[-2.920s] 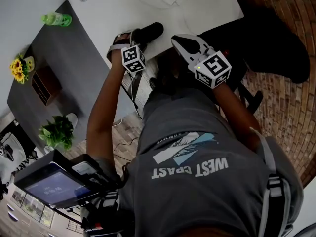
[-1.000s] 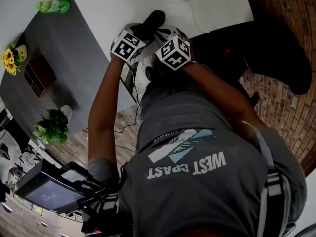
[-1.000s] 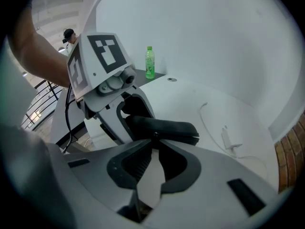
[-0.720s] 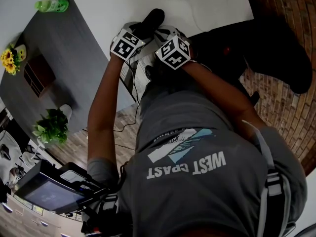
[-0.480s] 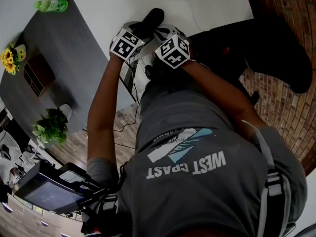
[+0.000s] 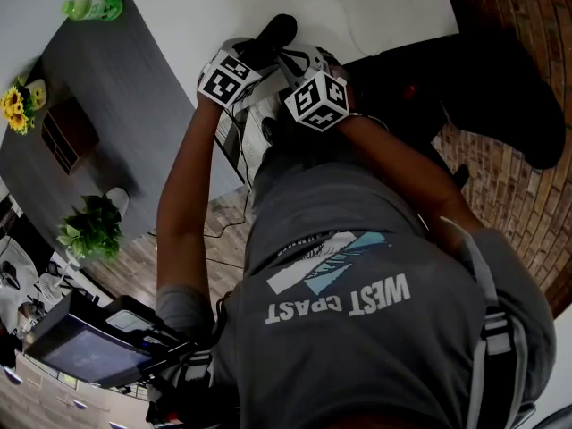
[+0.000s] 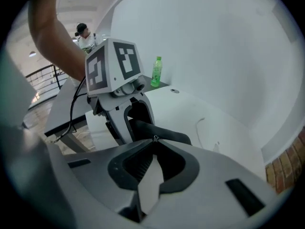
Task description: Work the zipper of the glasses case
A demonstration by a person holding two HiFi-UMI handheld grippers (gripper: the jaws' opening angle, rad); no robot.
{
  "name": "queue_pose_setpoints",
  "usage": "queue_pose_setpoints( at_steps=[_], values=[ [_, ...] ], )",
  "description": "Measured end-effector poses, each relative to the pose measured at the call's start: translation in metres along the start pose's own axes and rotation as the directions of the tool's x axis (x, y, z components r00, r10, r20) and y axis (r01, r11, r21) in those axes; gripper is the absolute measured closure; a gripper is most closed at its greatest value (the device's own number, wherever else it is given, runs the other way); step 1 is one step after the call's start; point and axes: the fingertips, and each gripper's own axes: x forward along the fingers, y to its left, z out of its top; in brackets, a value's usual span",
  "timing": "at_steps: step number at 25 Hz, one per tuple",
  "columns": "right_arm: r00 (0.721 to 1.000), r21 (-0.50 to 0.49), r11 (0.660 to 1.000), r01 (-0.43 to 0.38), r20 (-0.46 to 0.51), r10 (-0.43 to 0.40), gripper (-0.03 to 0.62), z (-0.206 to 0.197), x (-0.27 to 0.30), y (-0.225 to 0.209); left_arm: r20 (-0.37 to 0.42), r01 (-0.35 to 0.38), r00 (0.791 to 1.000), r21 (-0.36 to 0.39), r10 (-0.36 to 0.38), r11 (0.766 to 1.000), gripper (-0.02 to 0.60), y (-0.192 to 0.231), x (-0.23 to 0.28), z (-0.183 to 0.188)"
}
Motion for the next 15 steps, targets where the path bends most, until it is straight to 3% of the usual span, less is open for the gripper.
queue_pose_setpoints(
  at_steps=[6,15],
  values=[
    [0.999,-0.235,0.971,0.035,-0.02,-0.041,0.591,0.0039,0.0021,0.0007,-0.002,-0.002,1.0,0.001,0.002,1.0,0.241,0.0011,-0.0003,-0.0018],
    [0.999,-0.26,0.965,-0.04,-0.028,0.034,0.599,0.0005,0.0045,0.0012,-0.008,-0.01,1.0,0.015,0.01,1.0,0.241,0.001,-0.0001,-0.002]
  ],
)
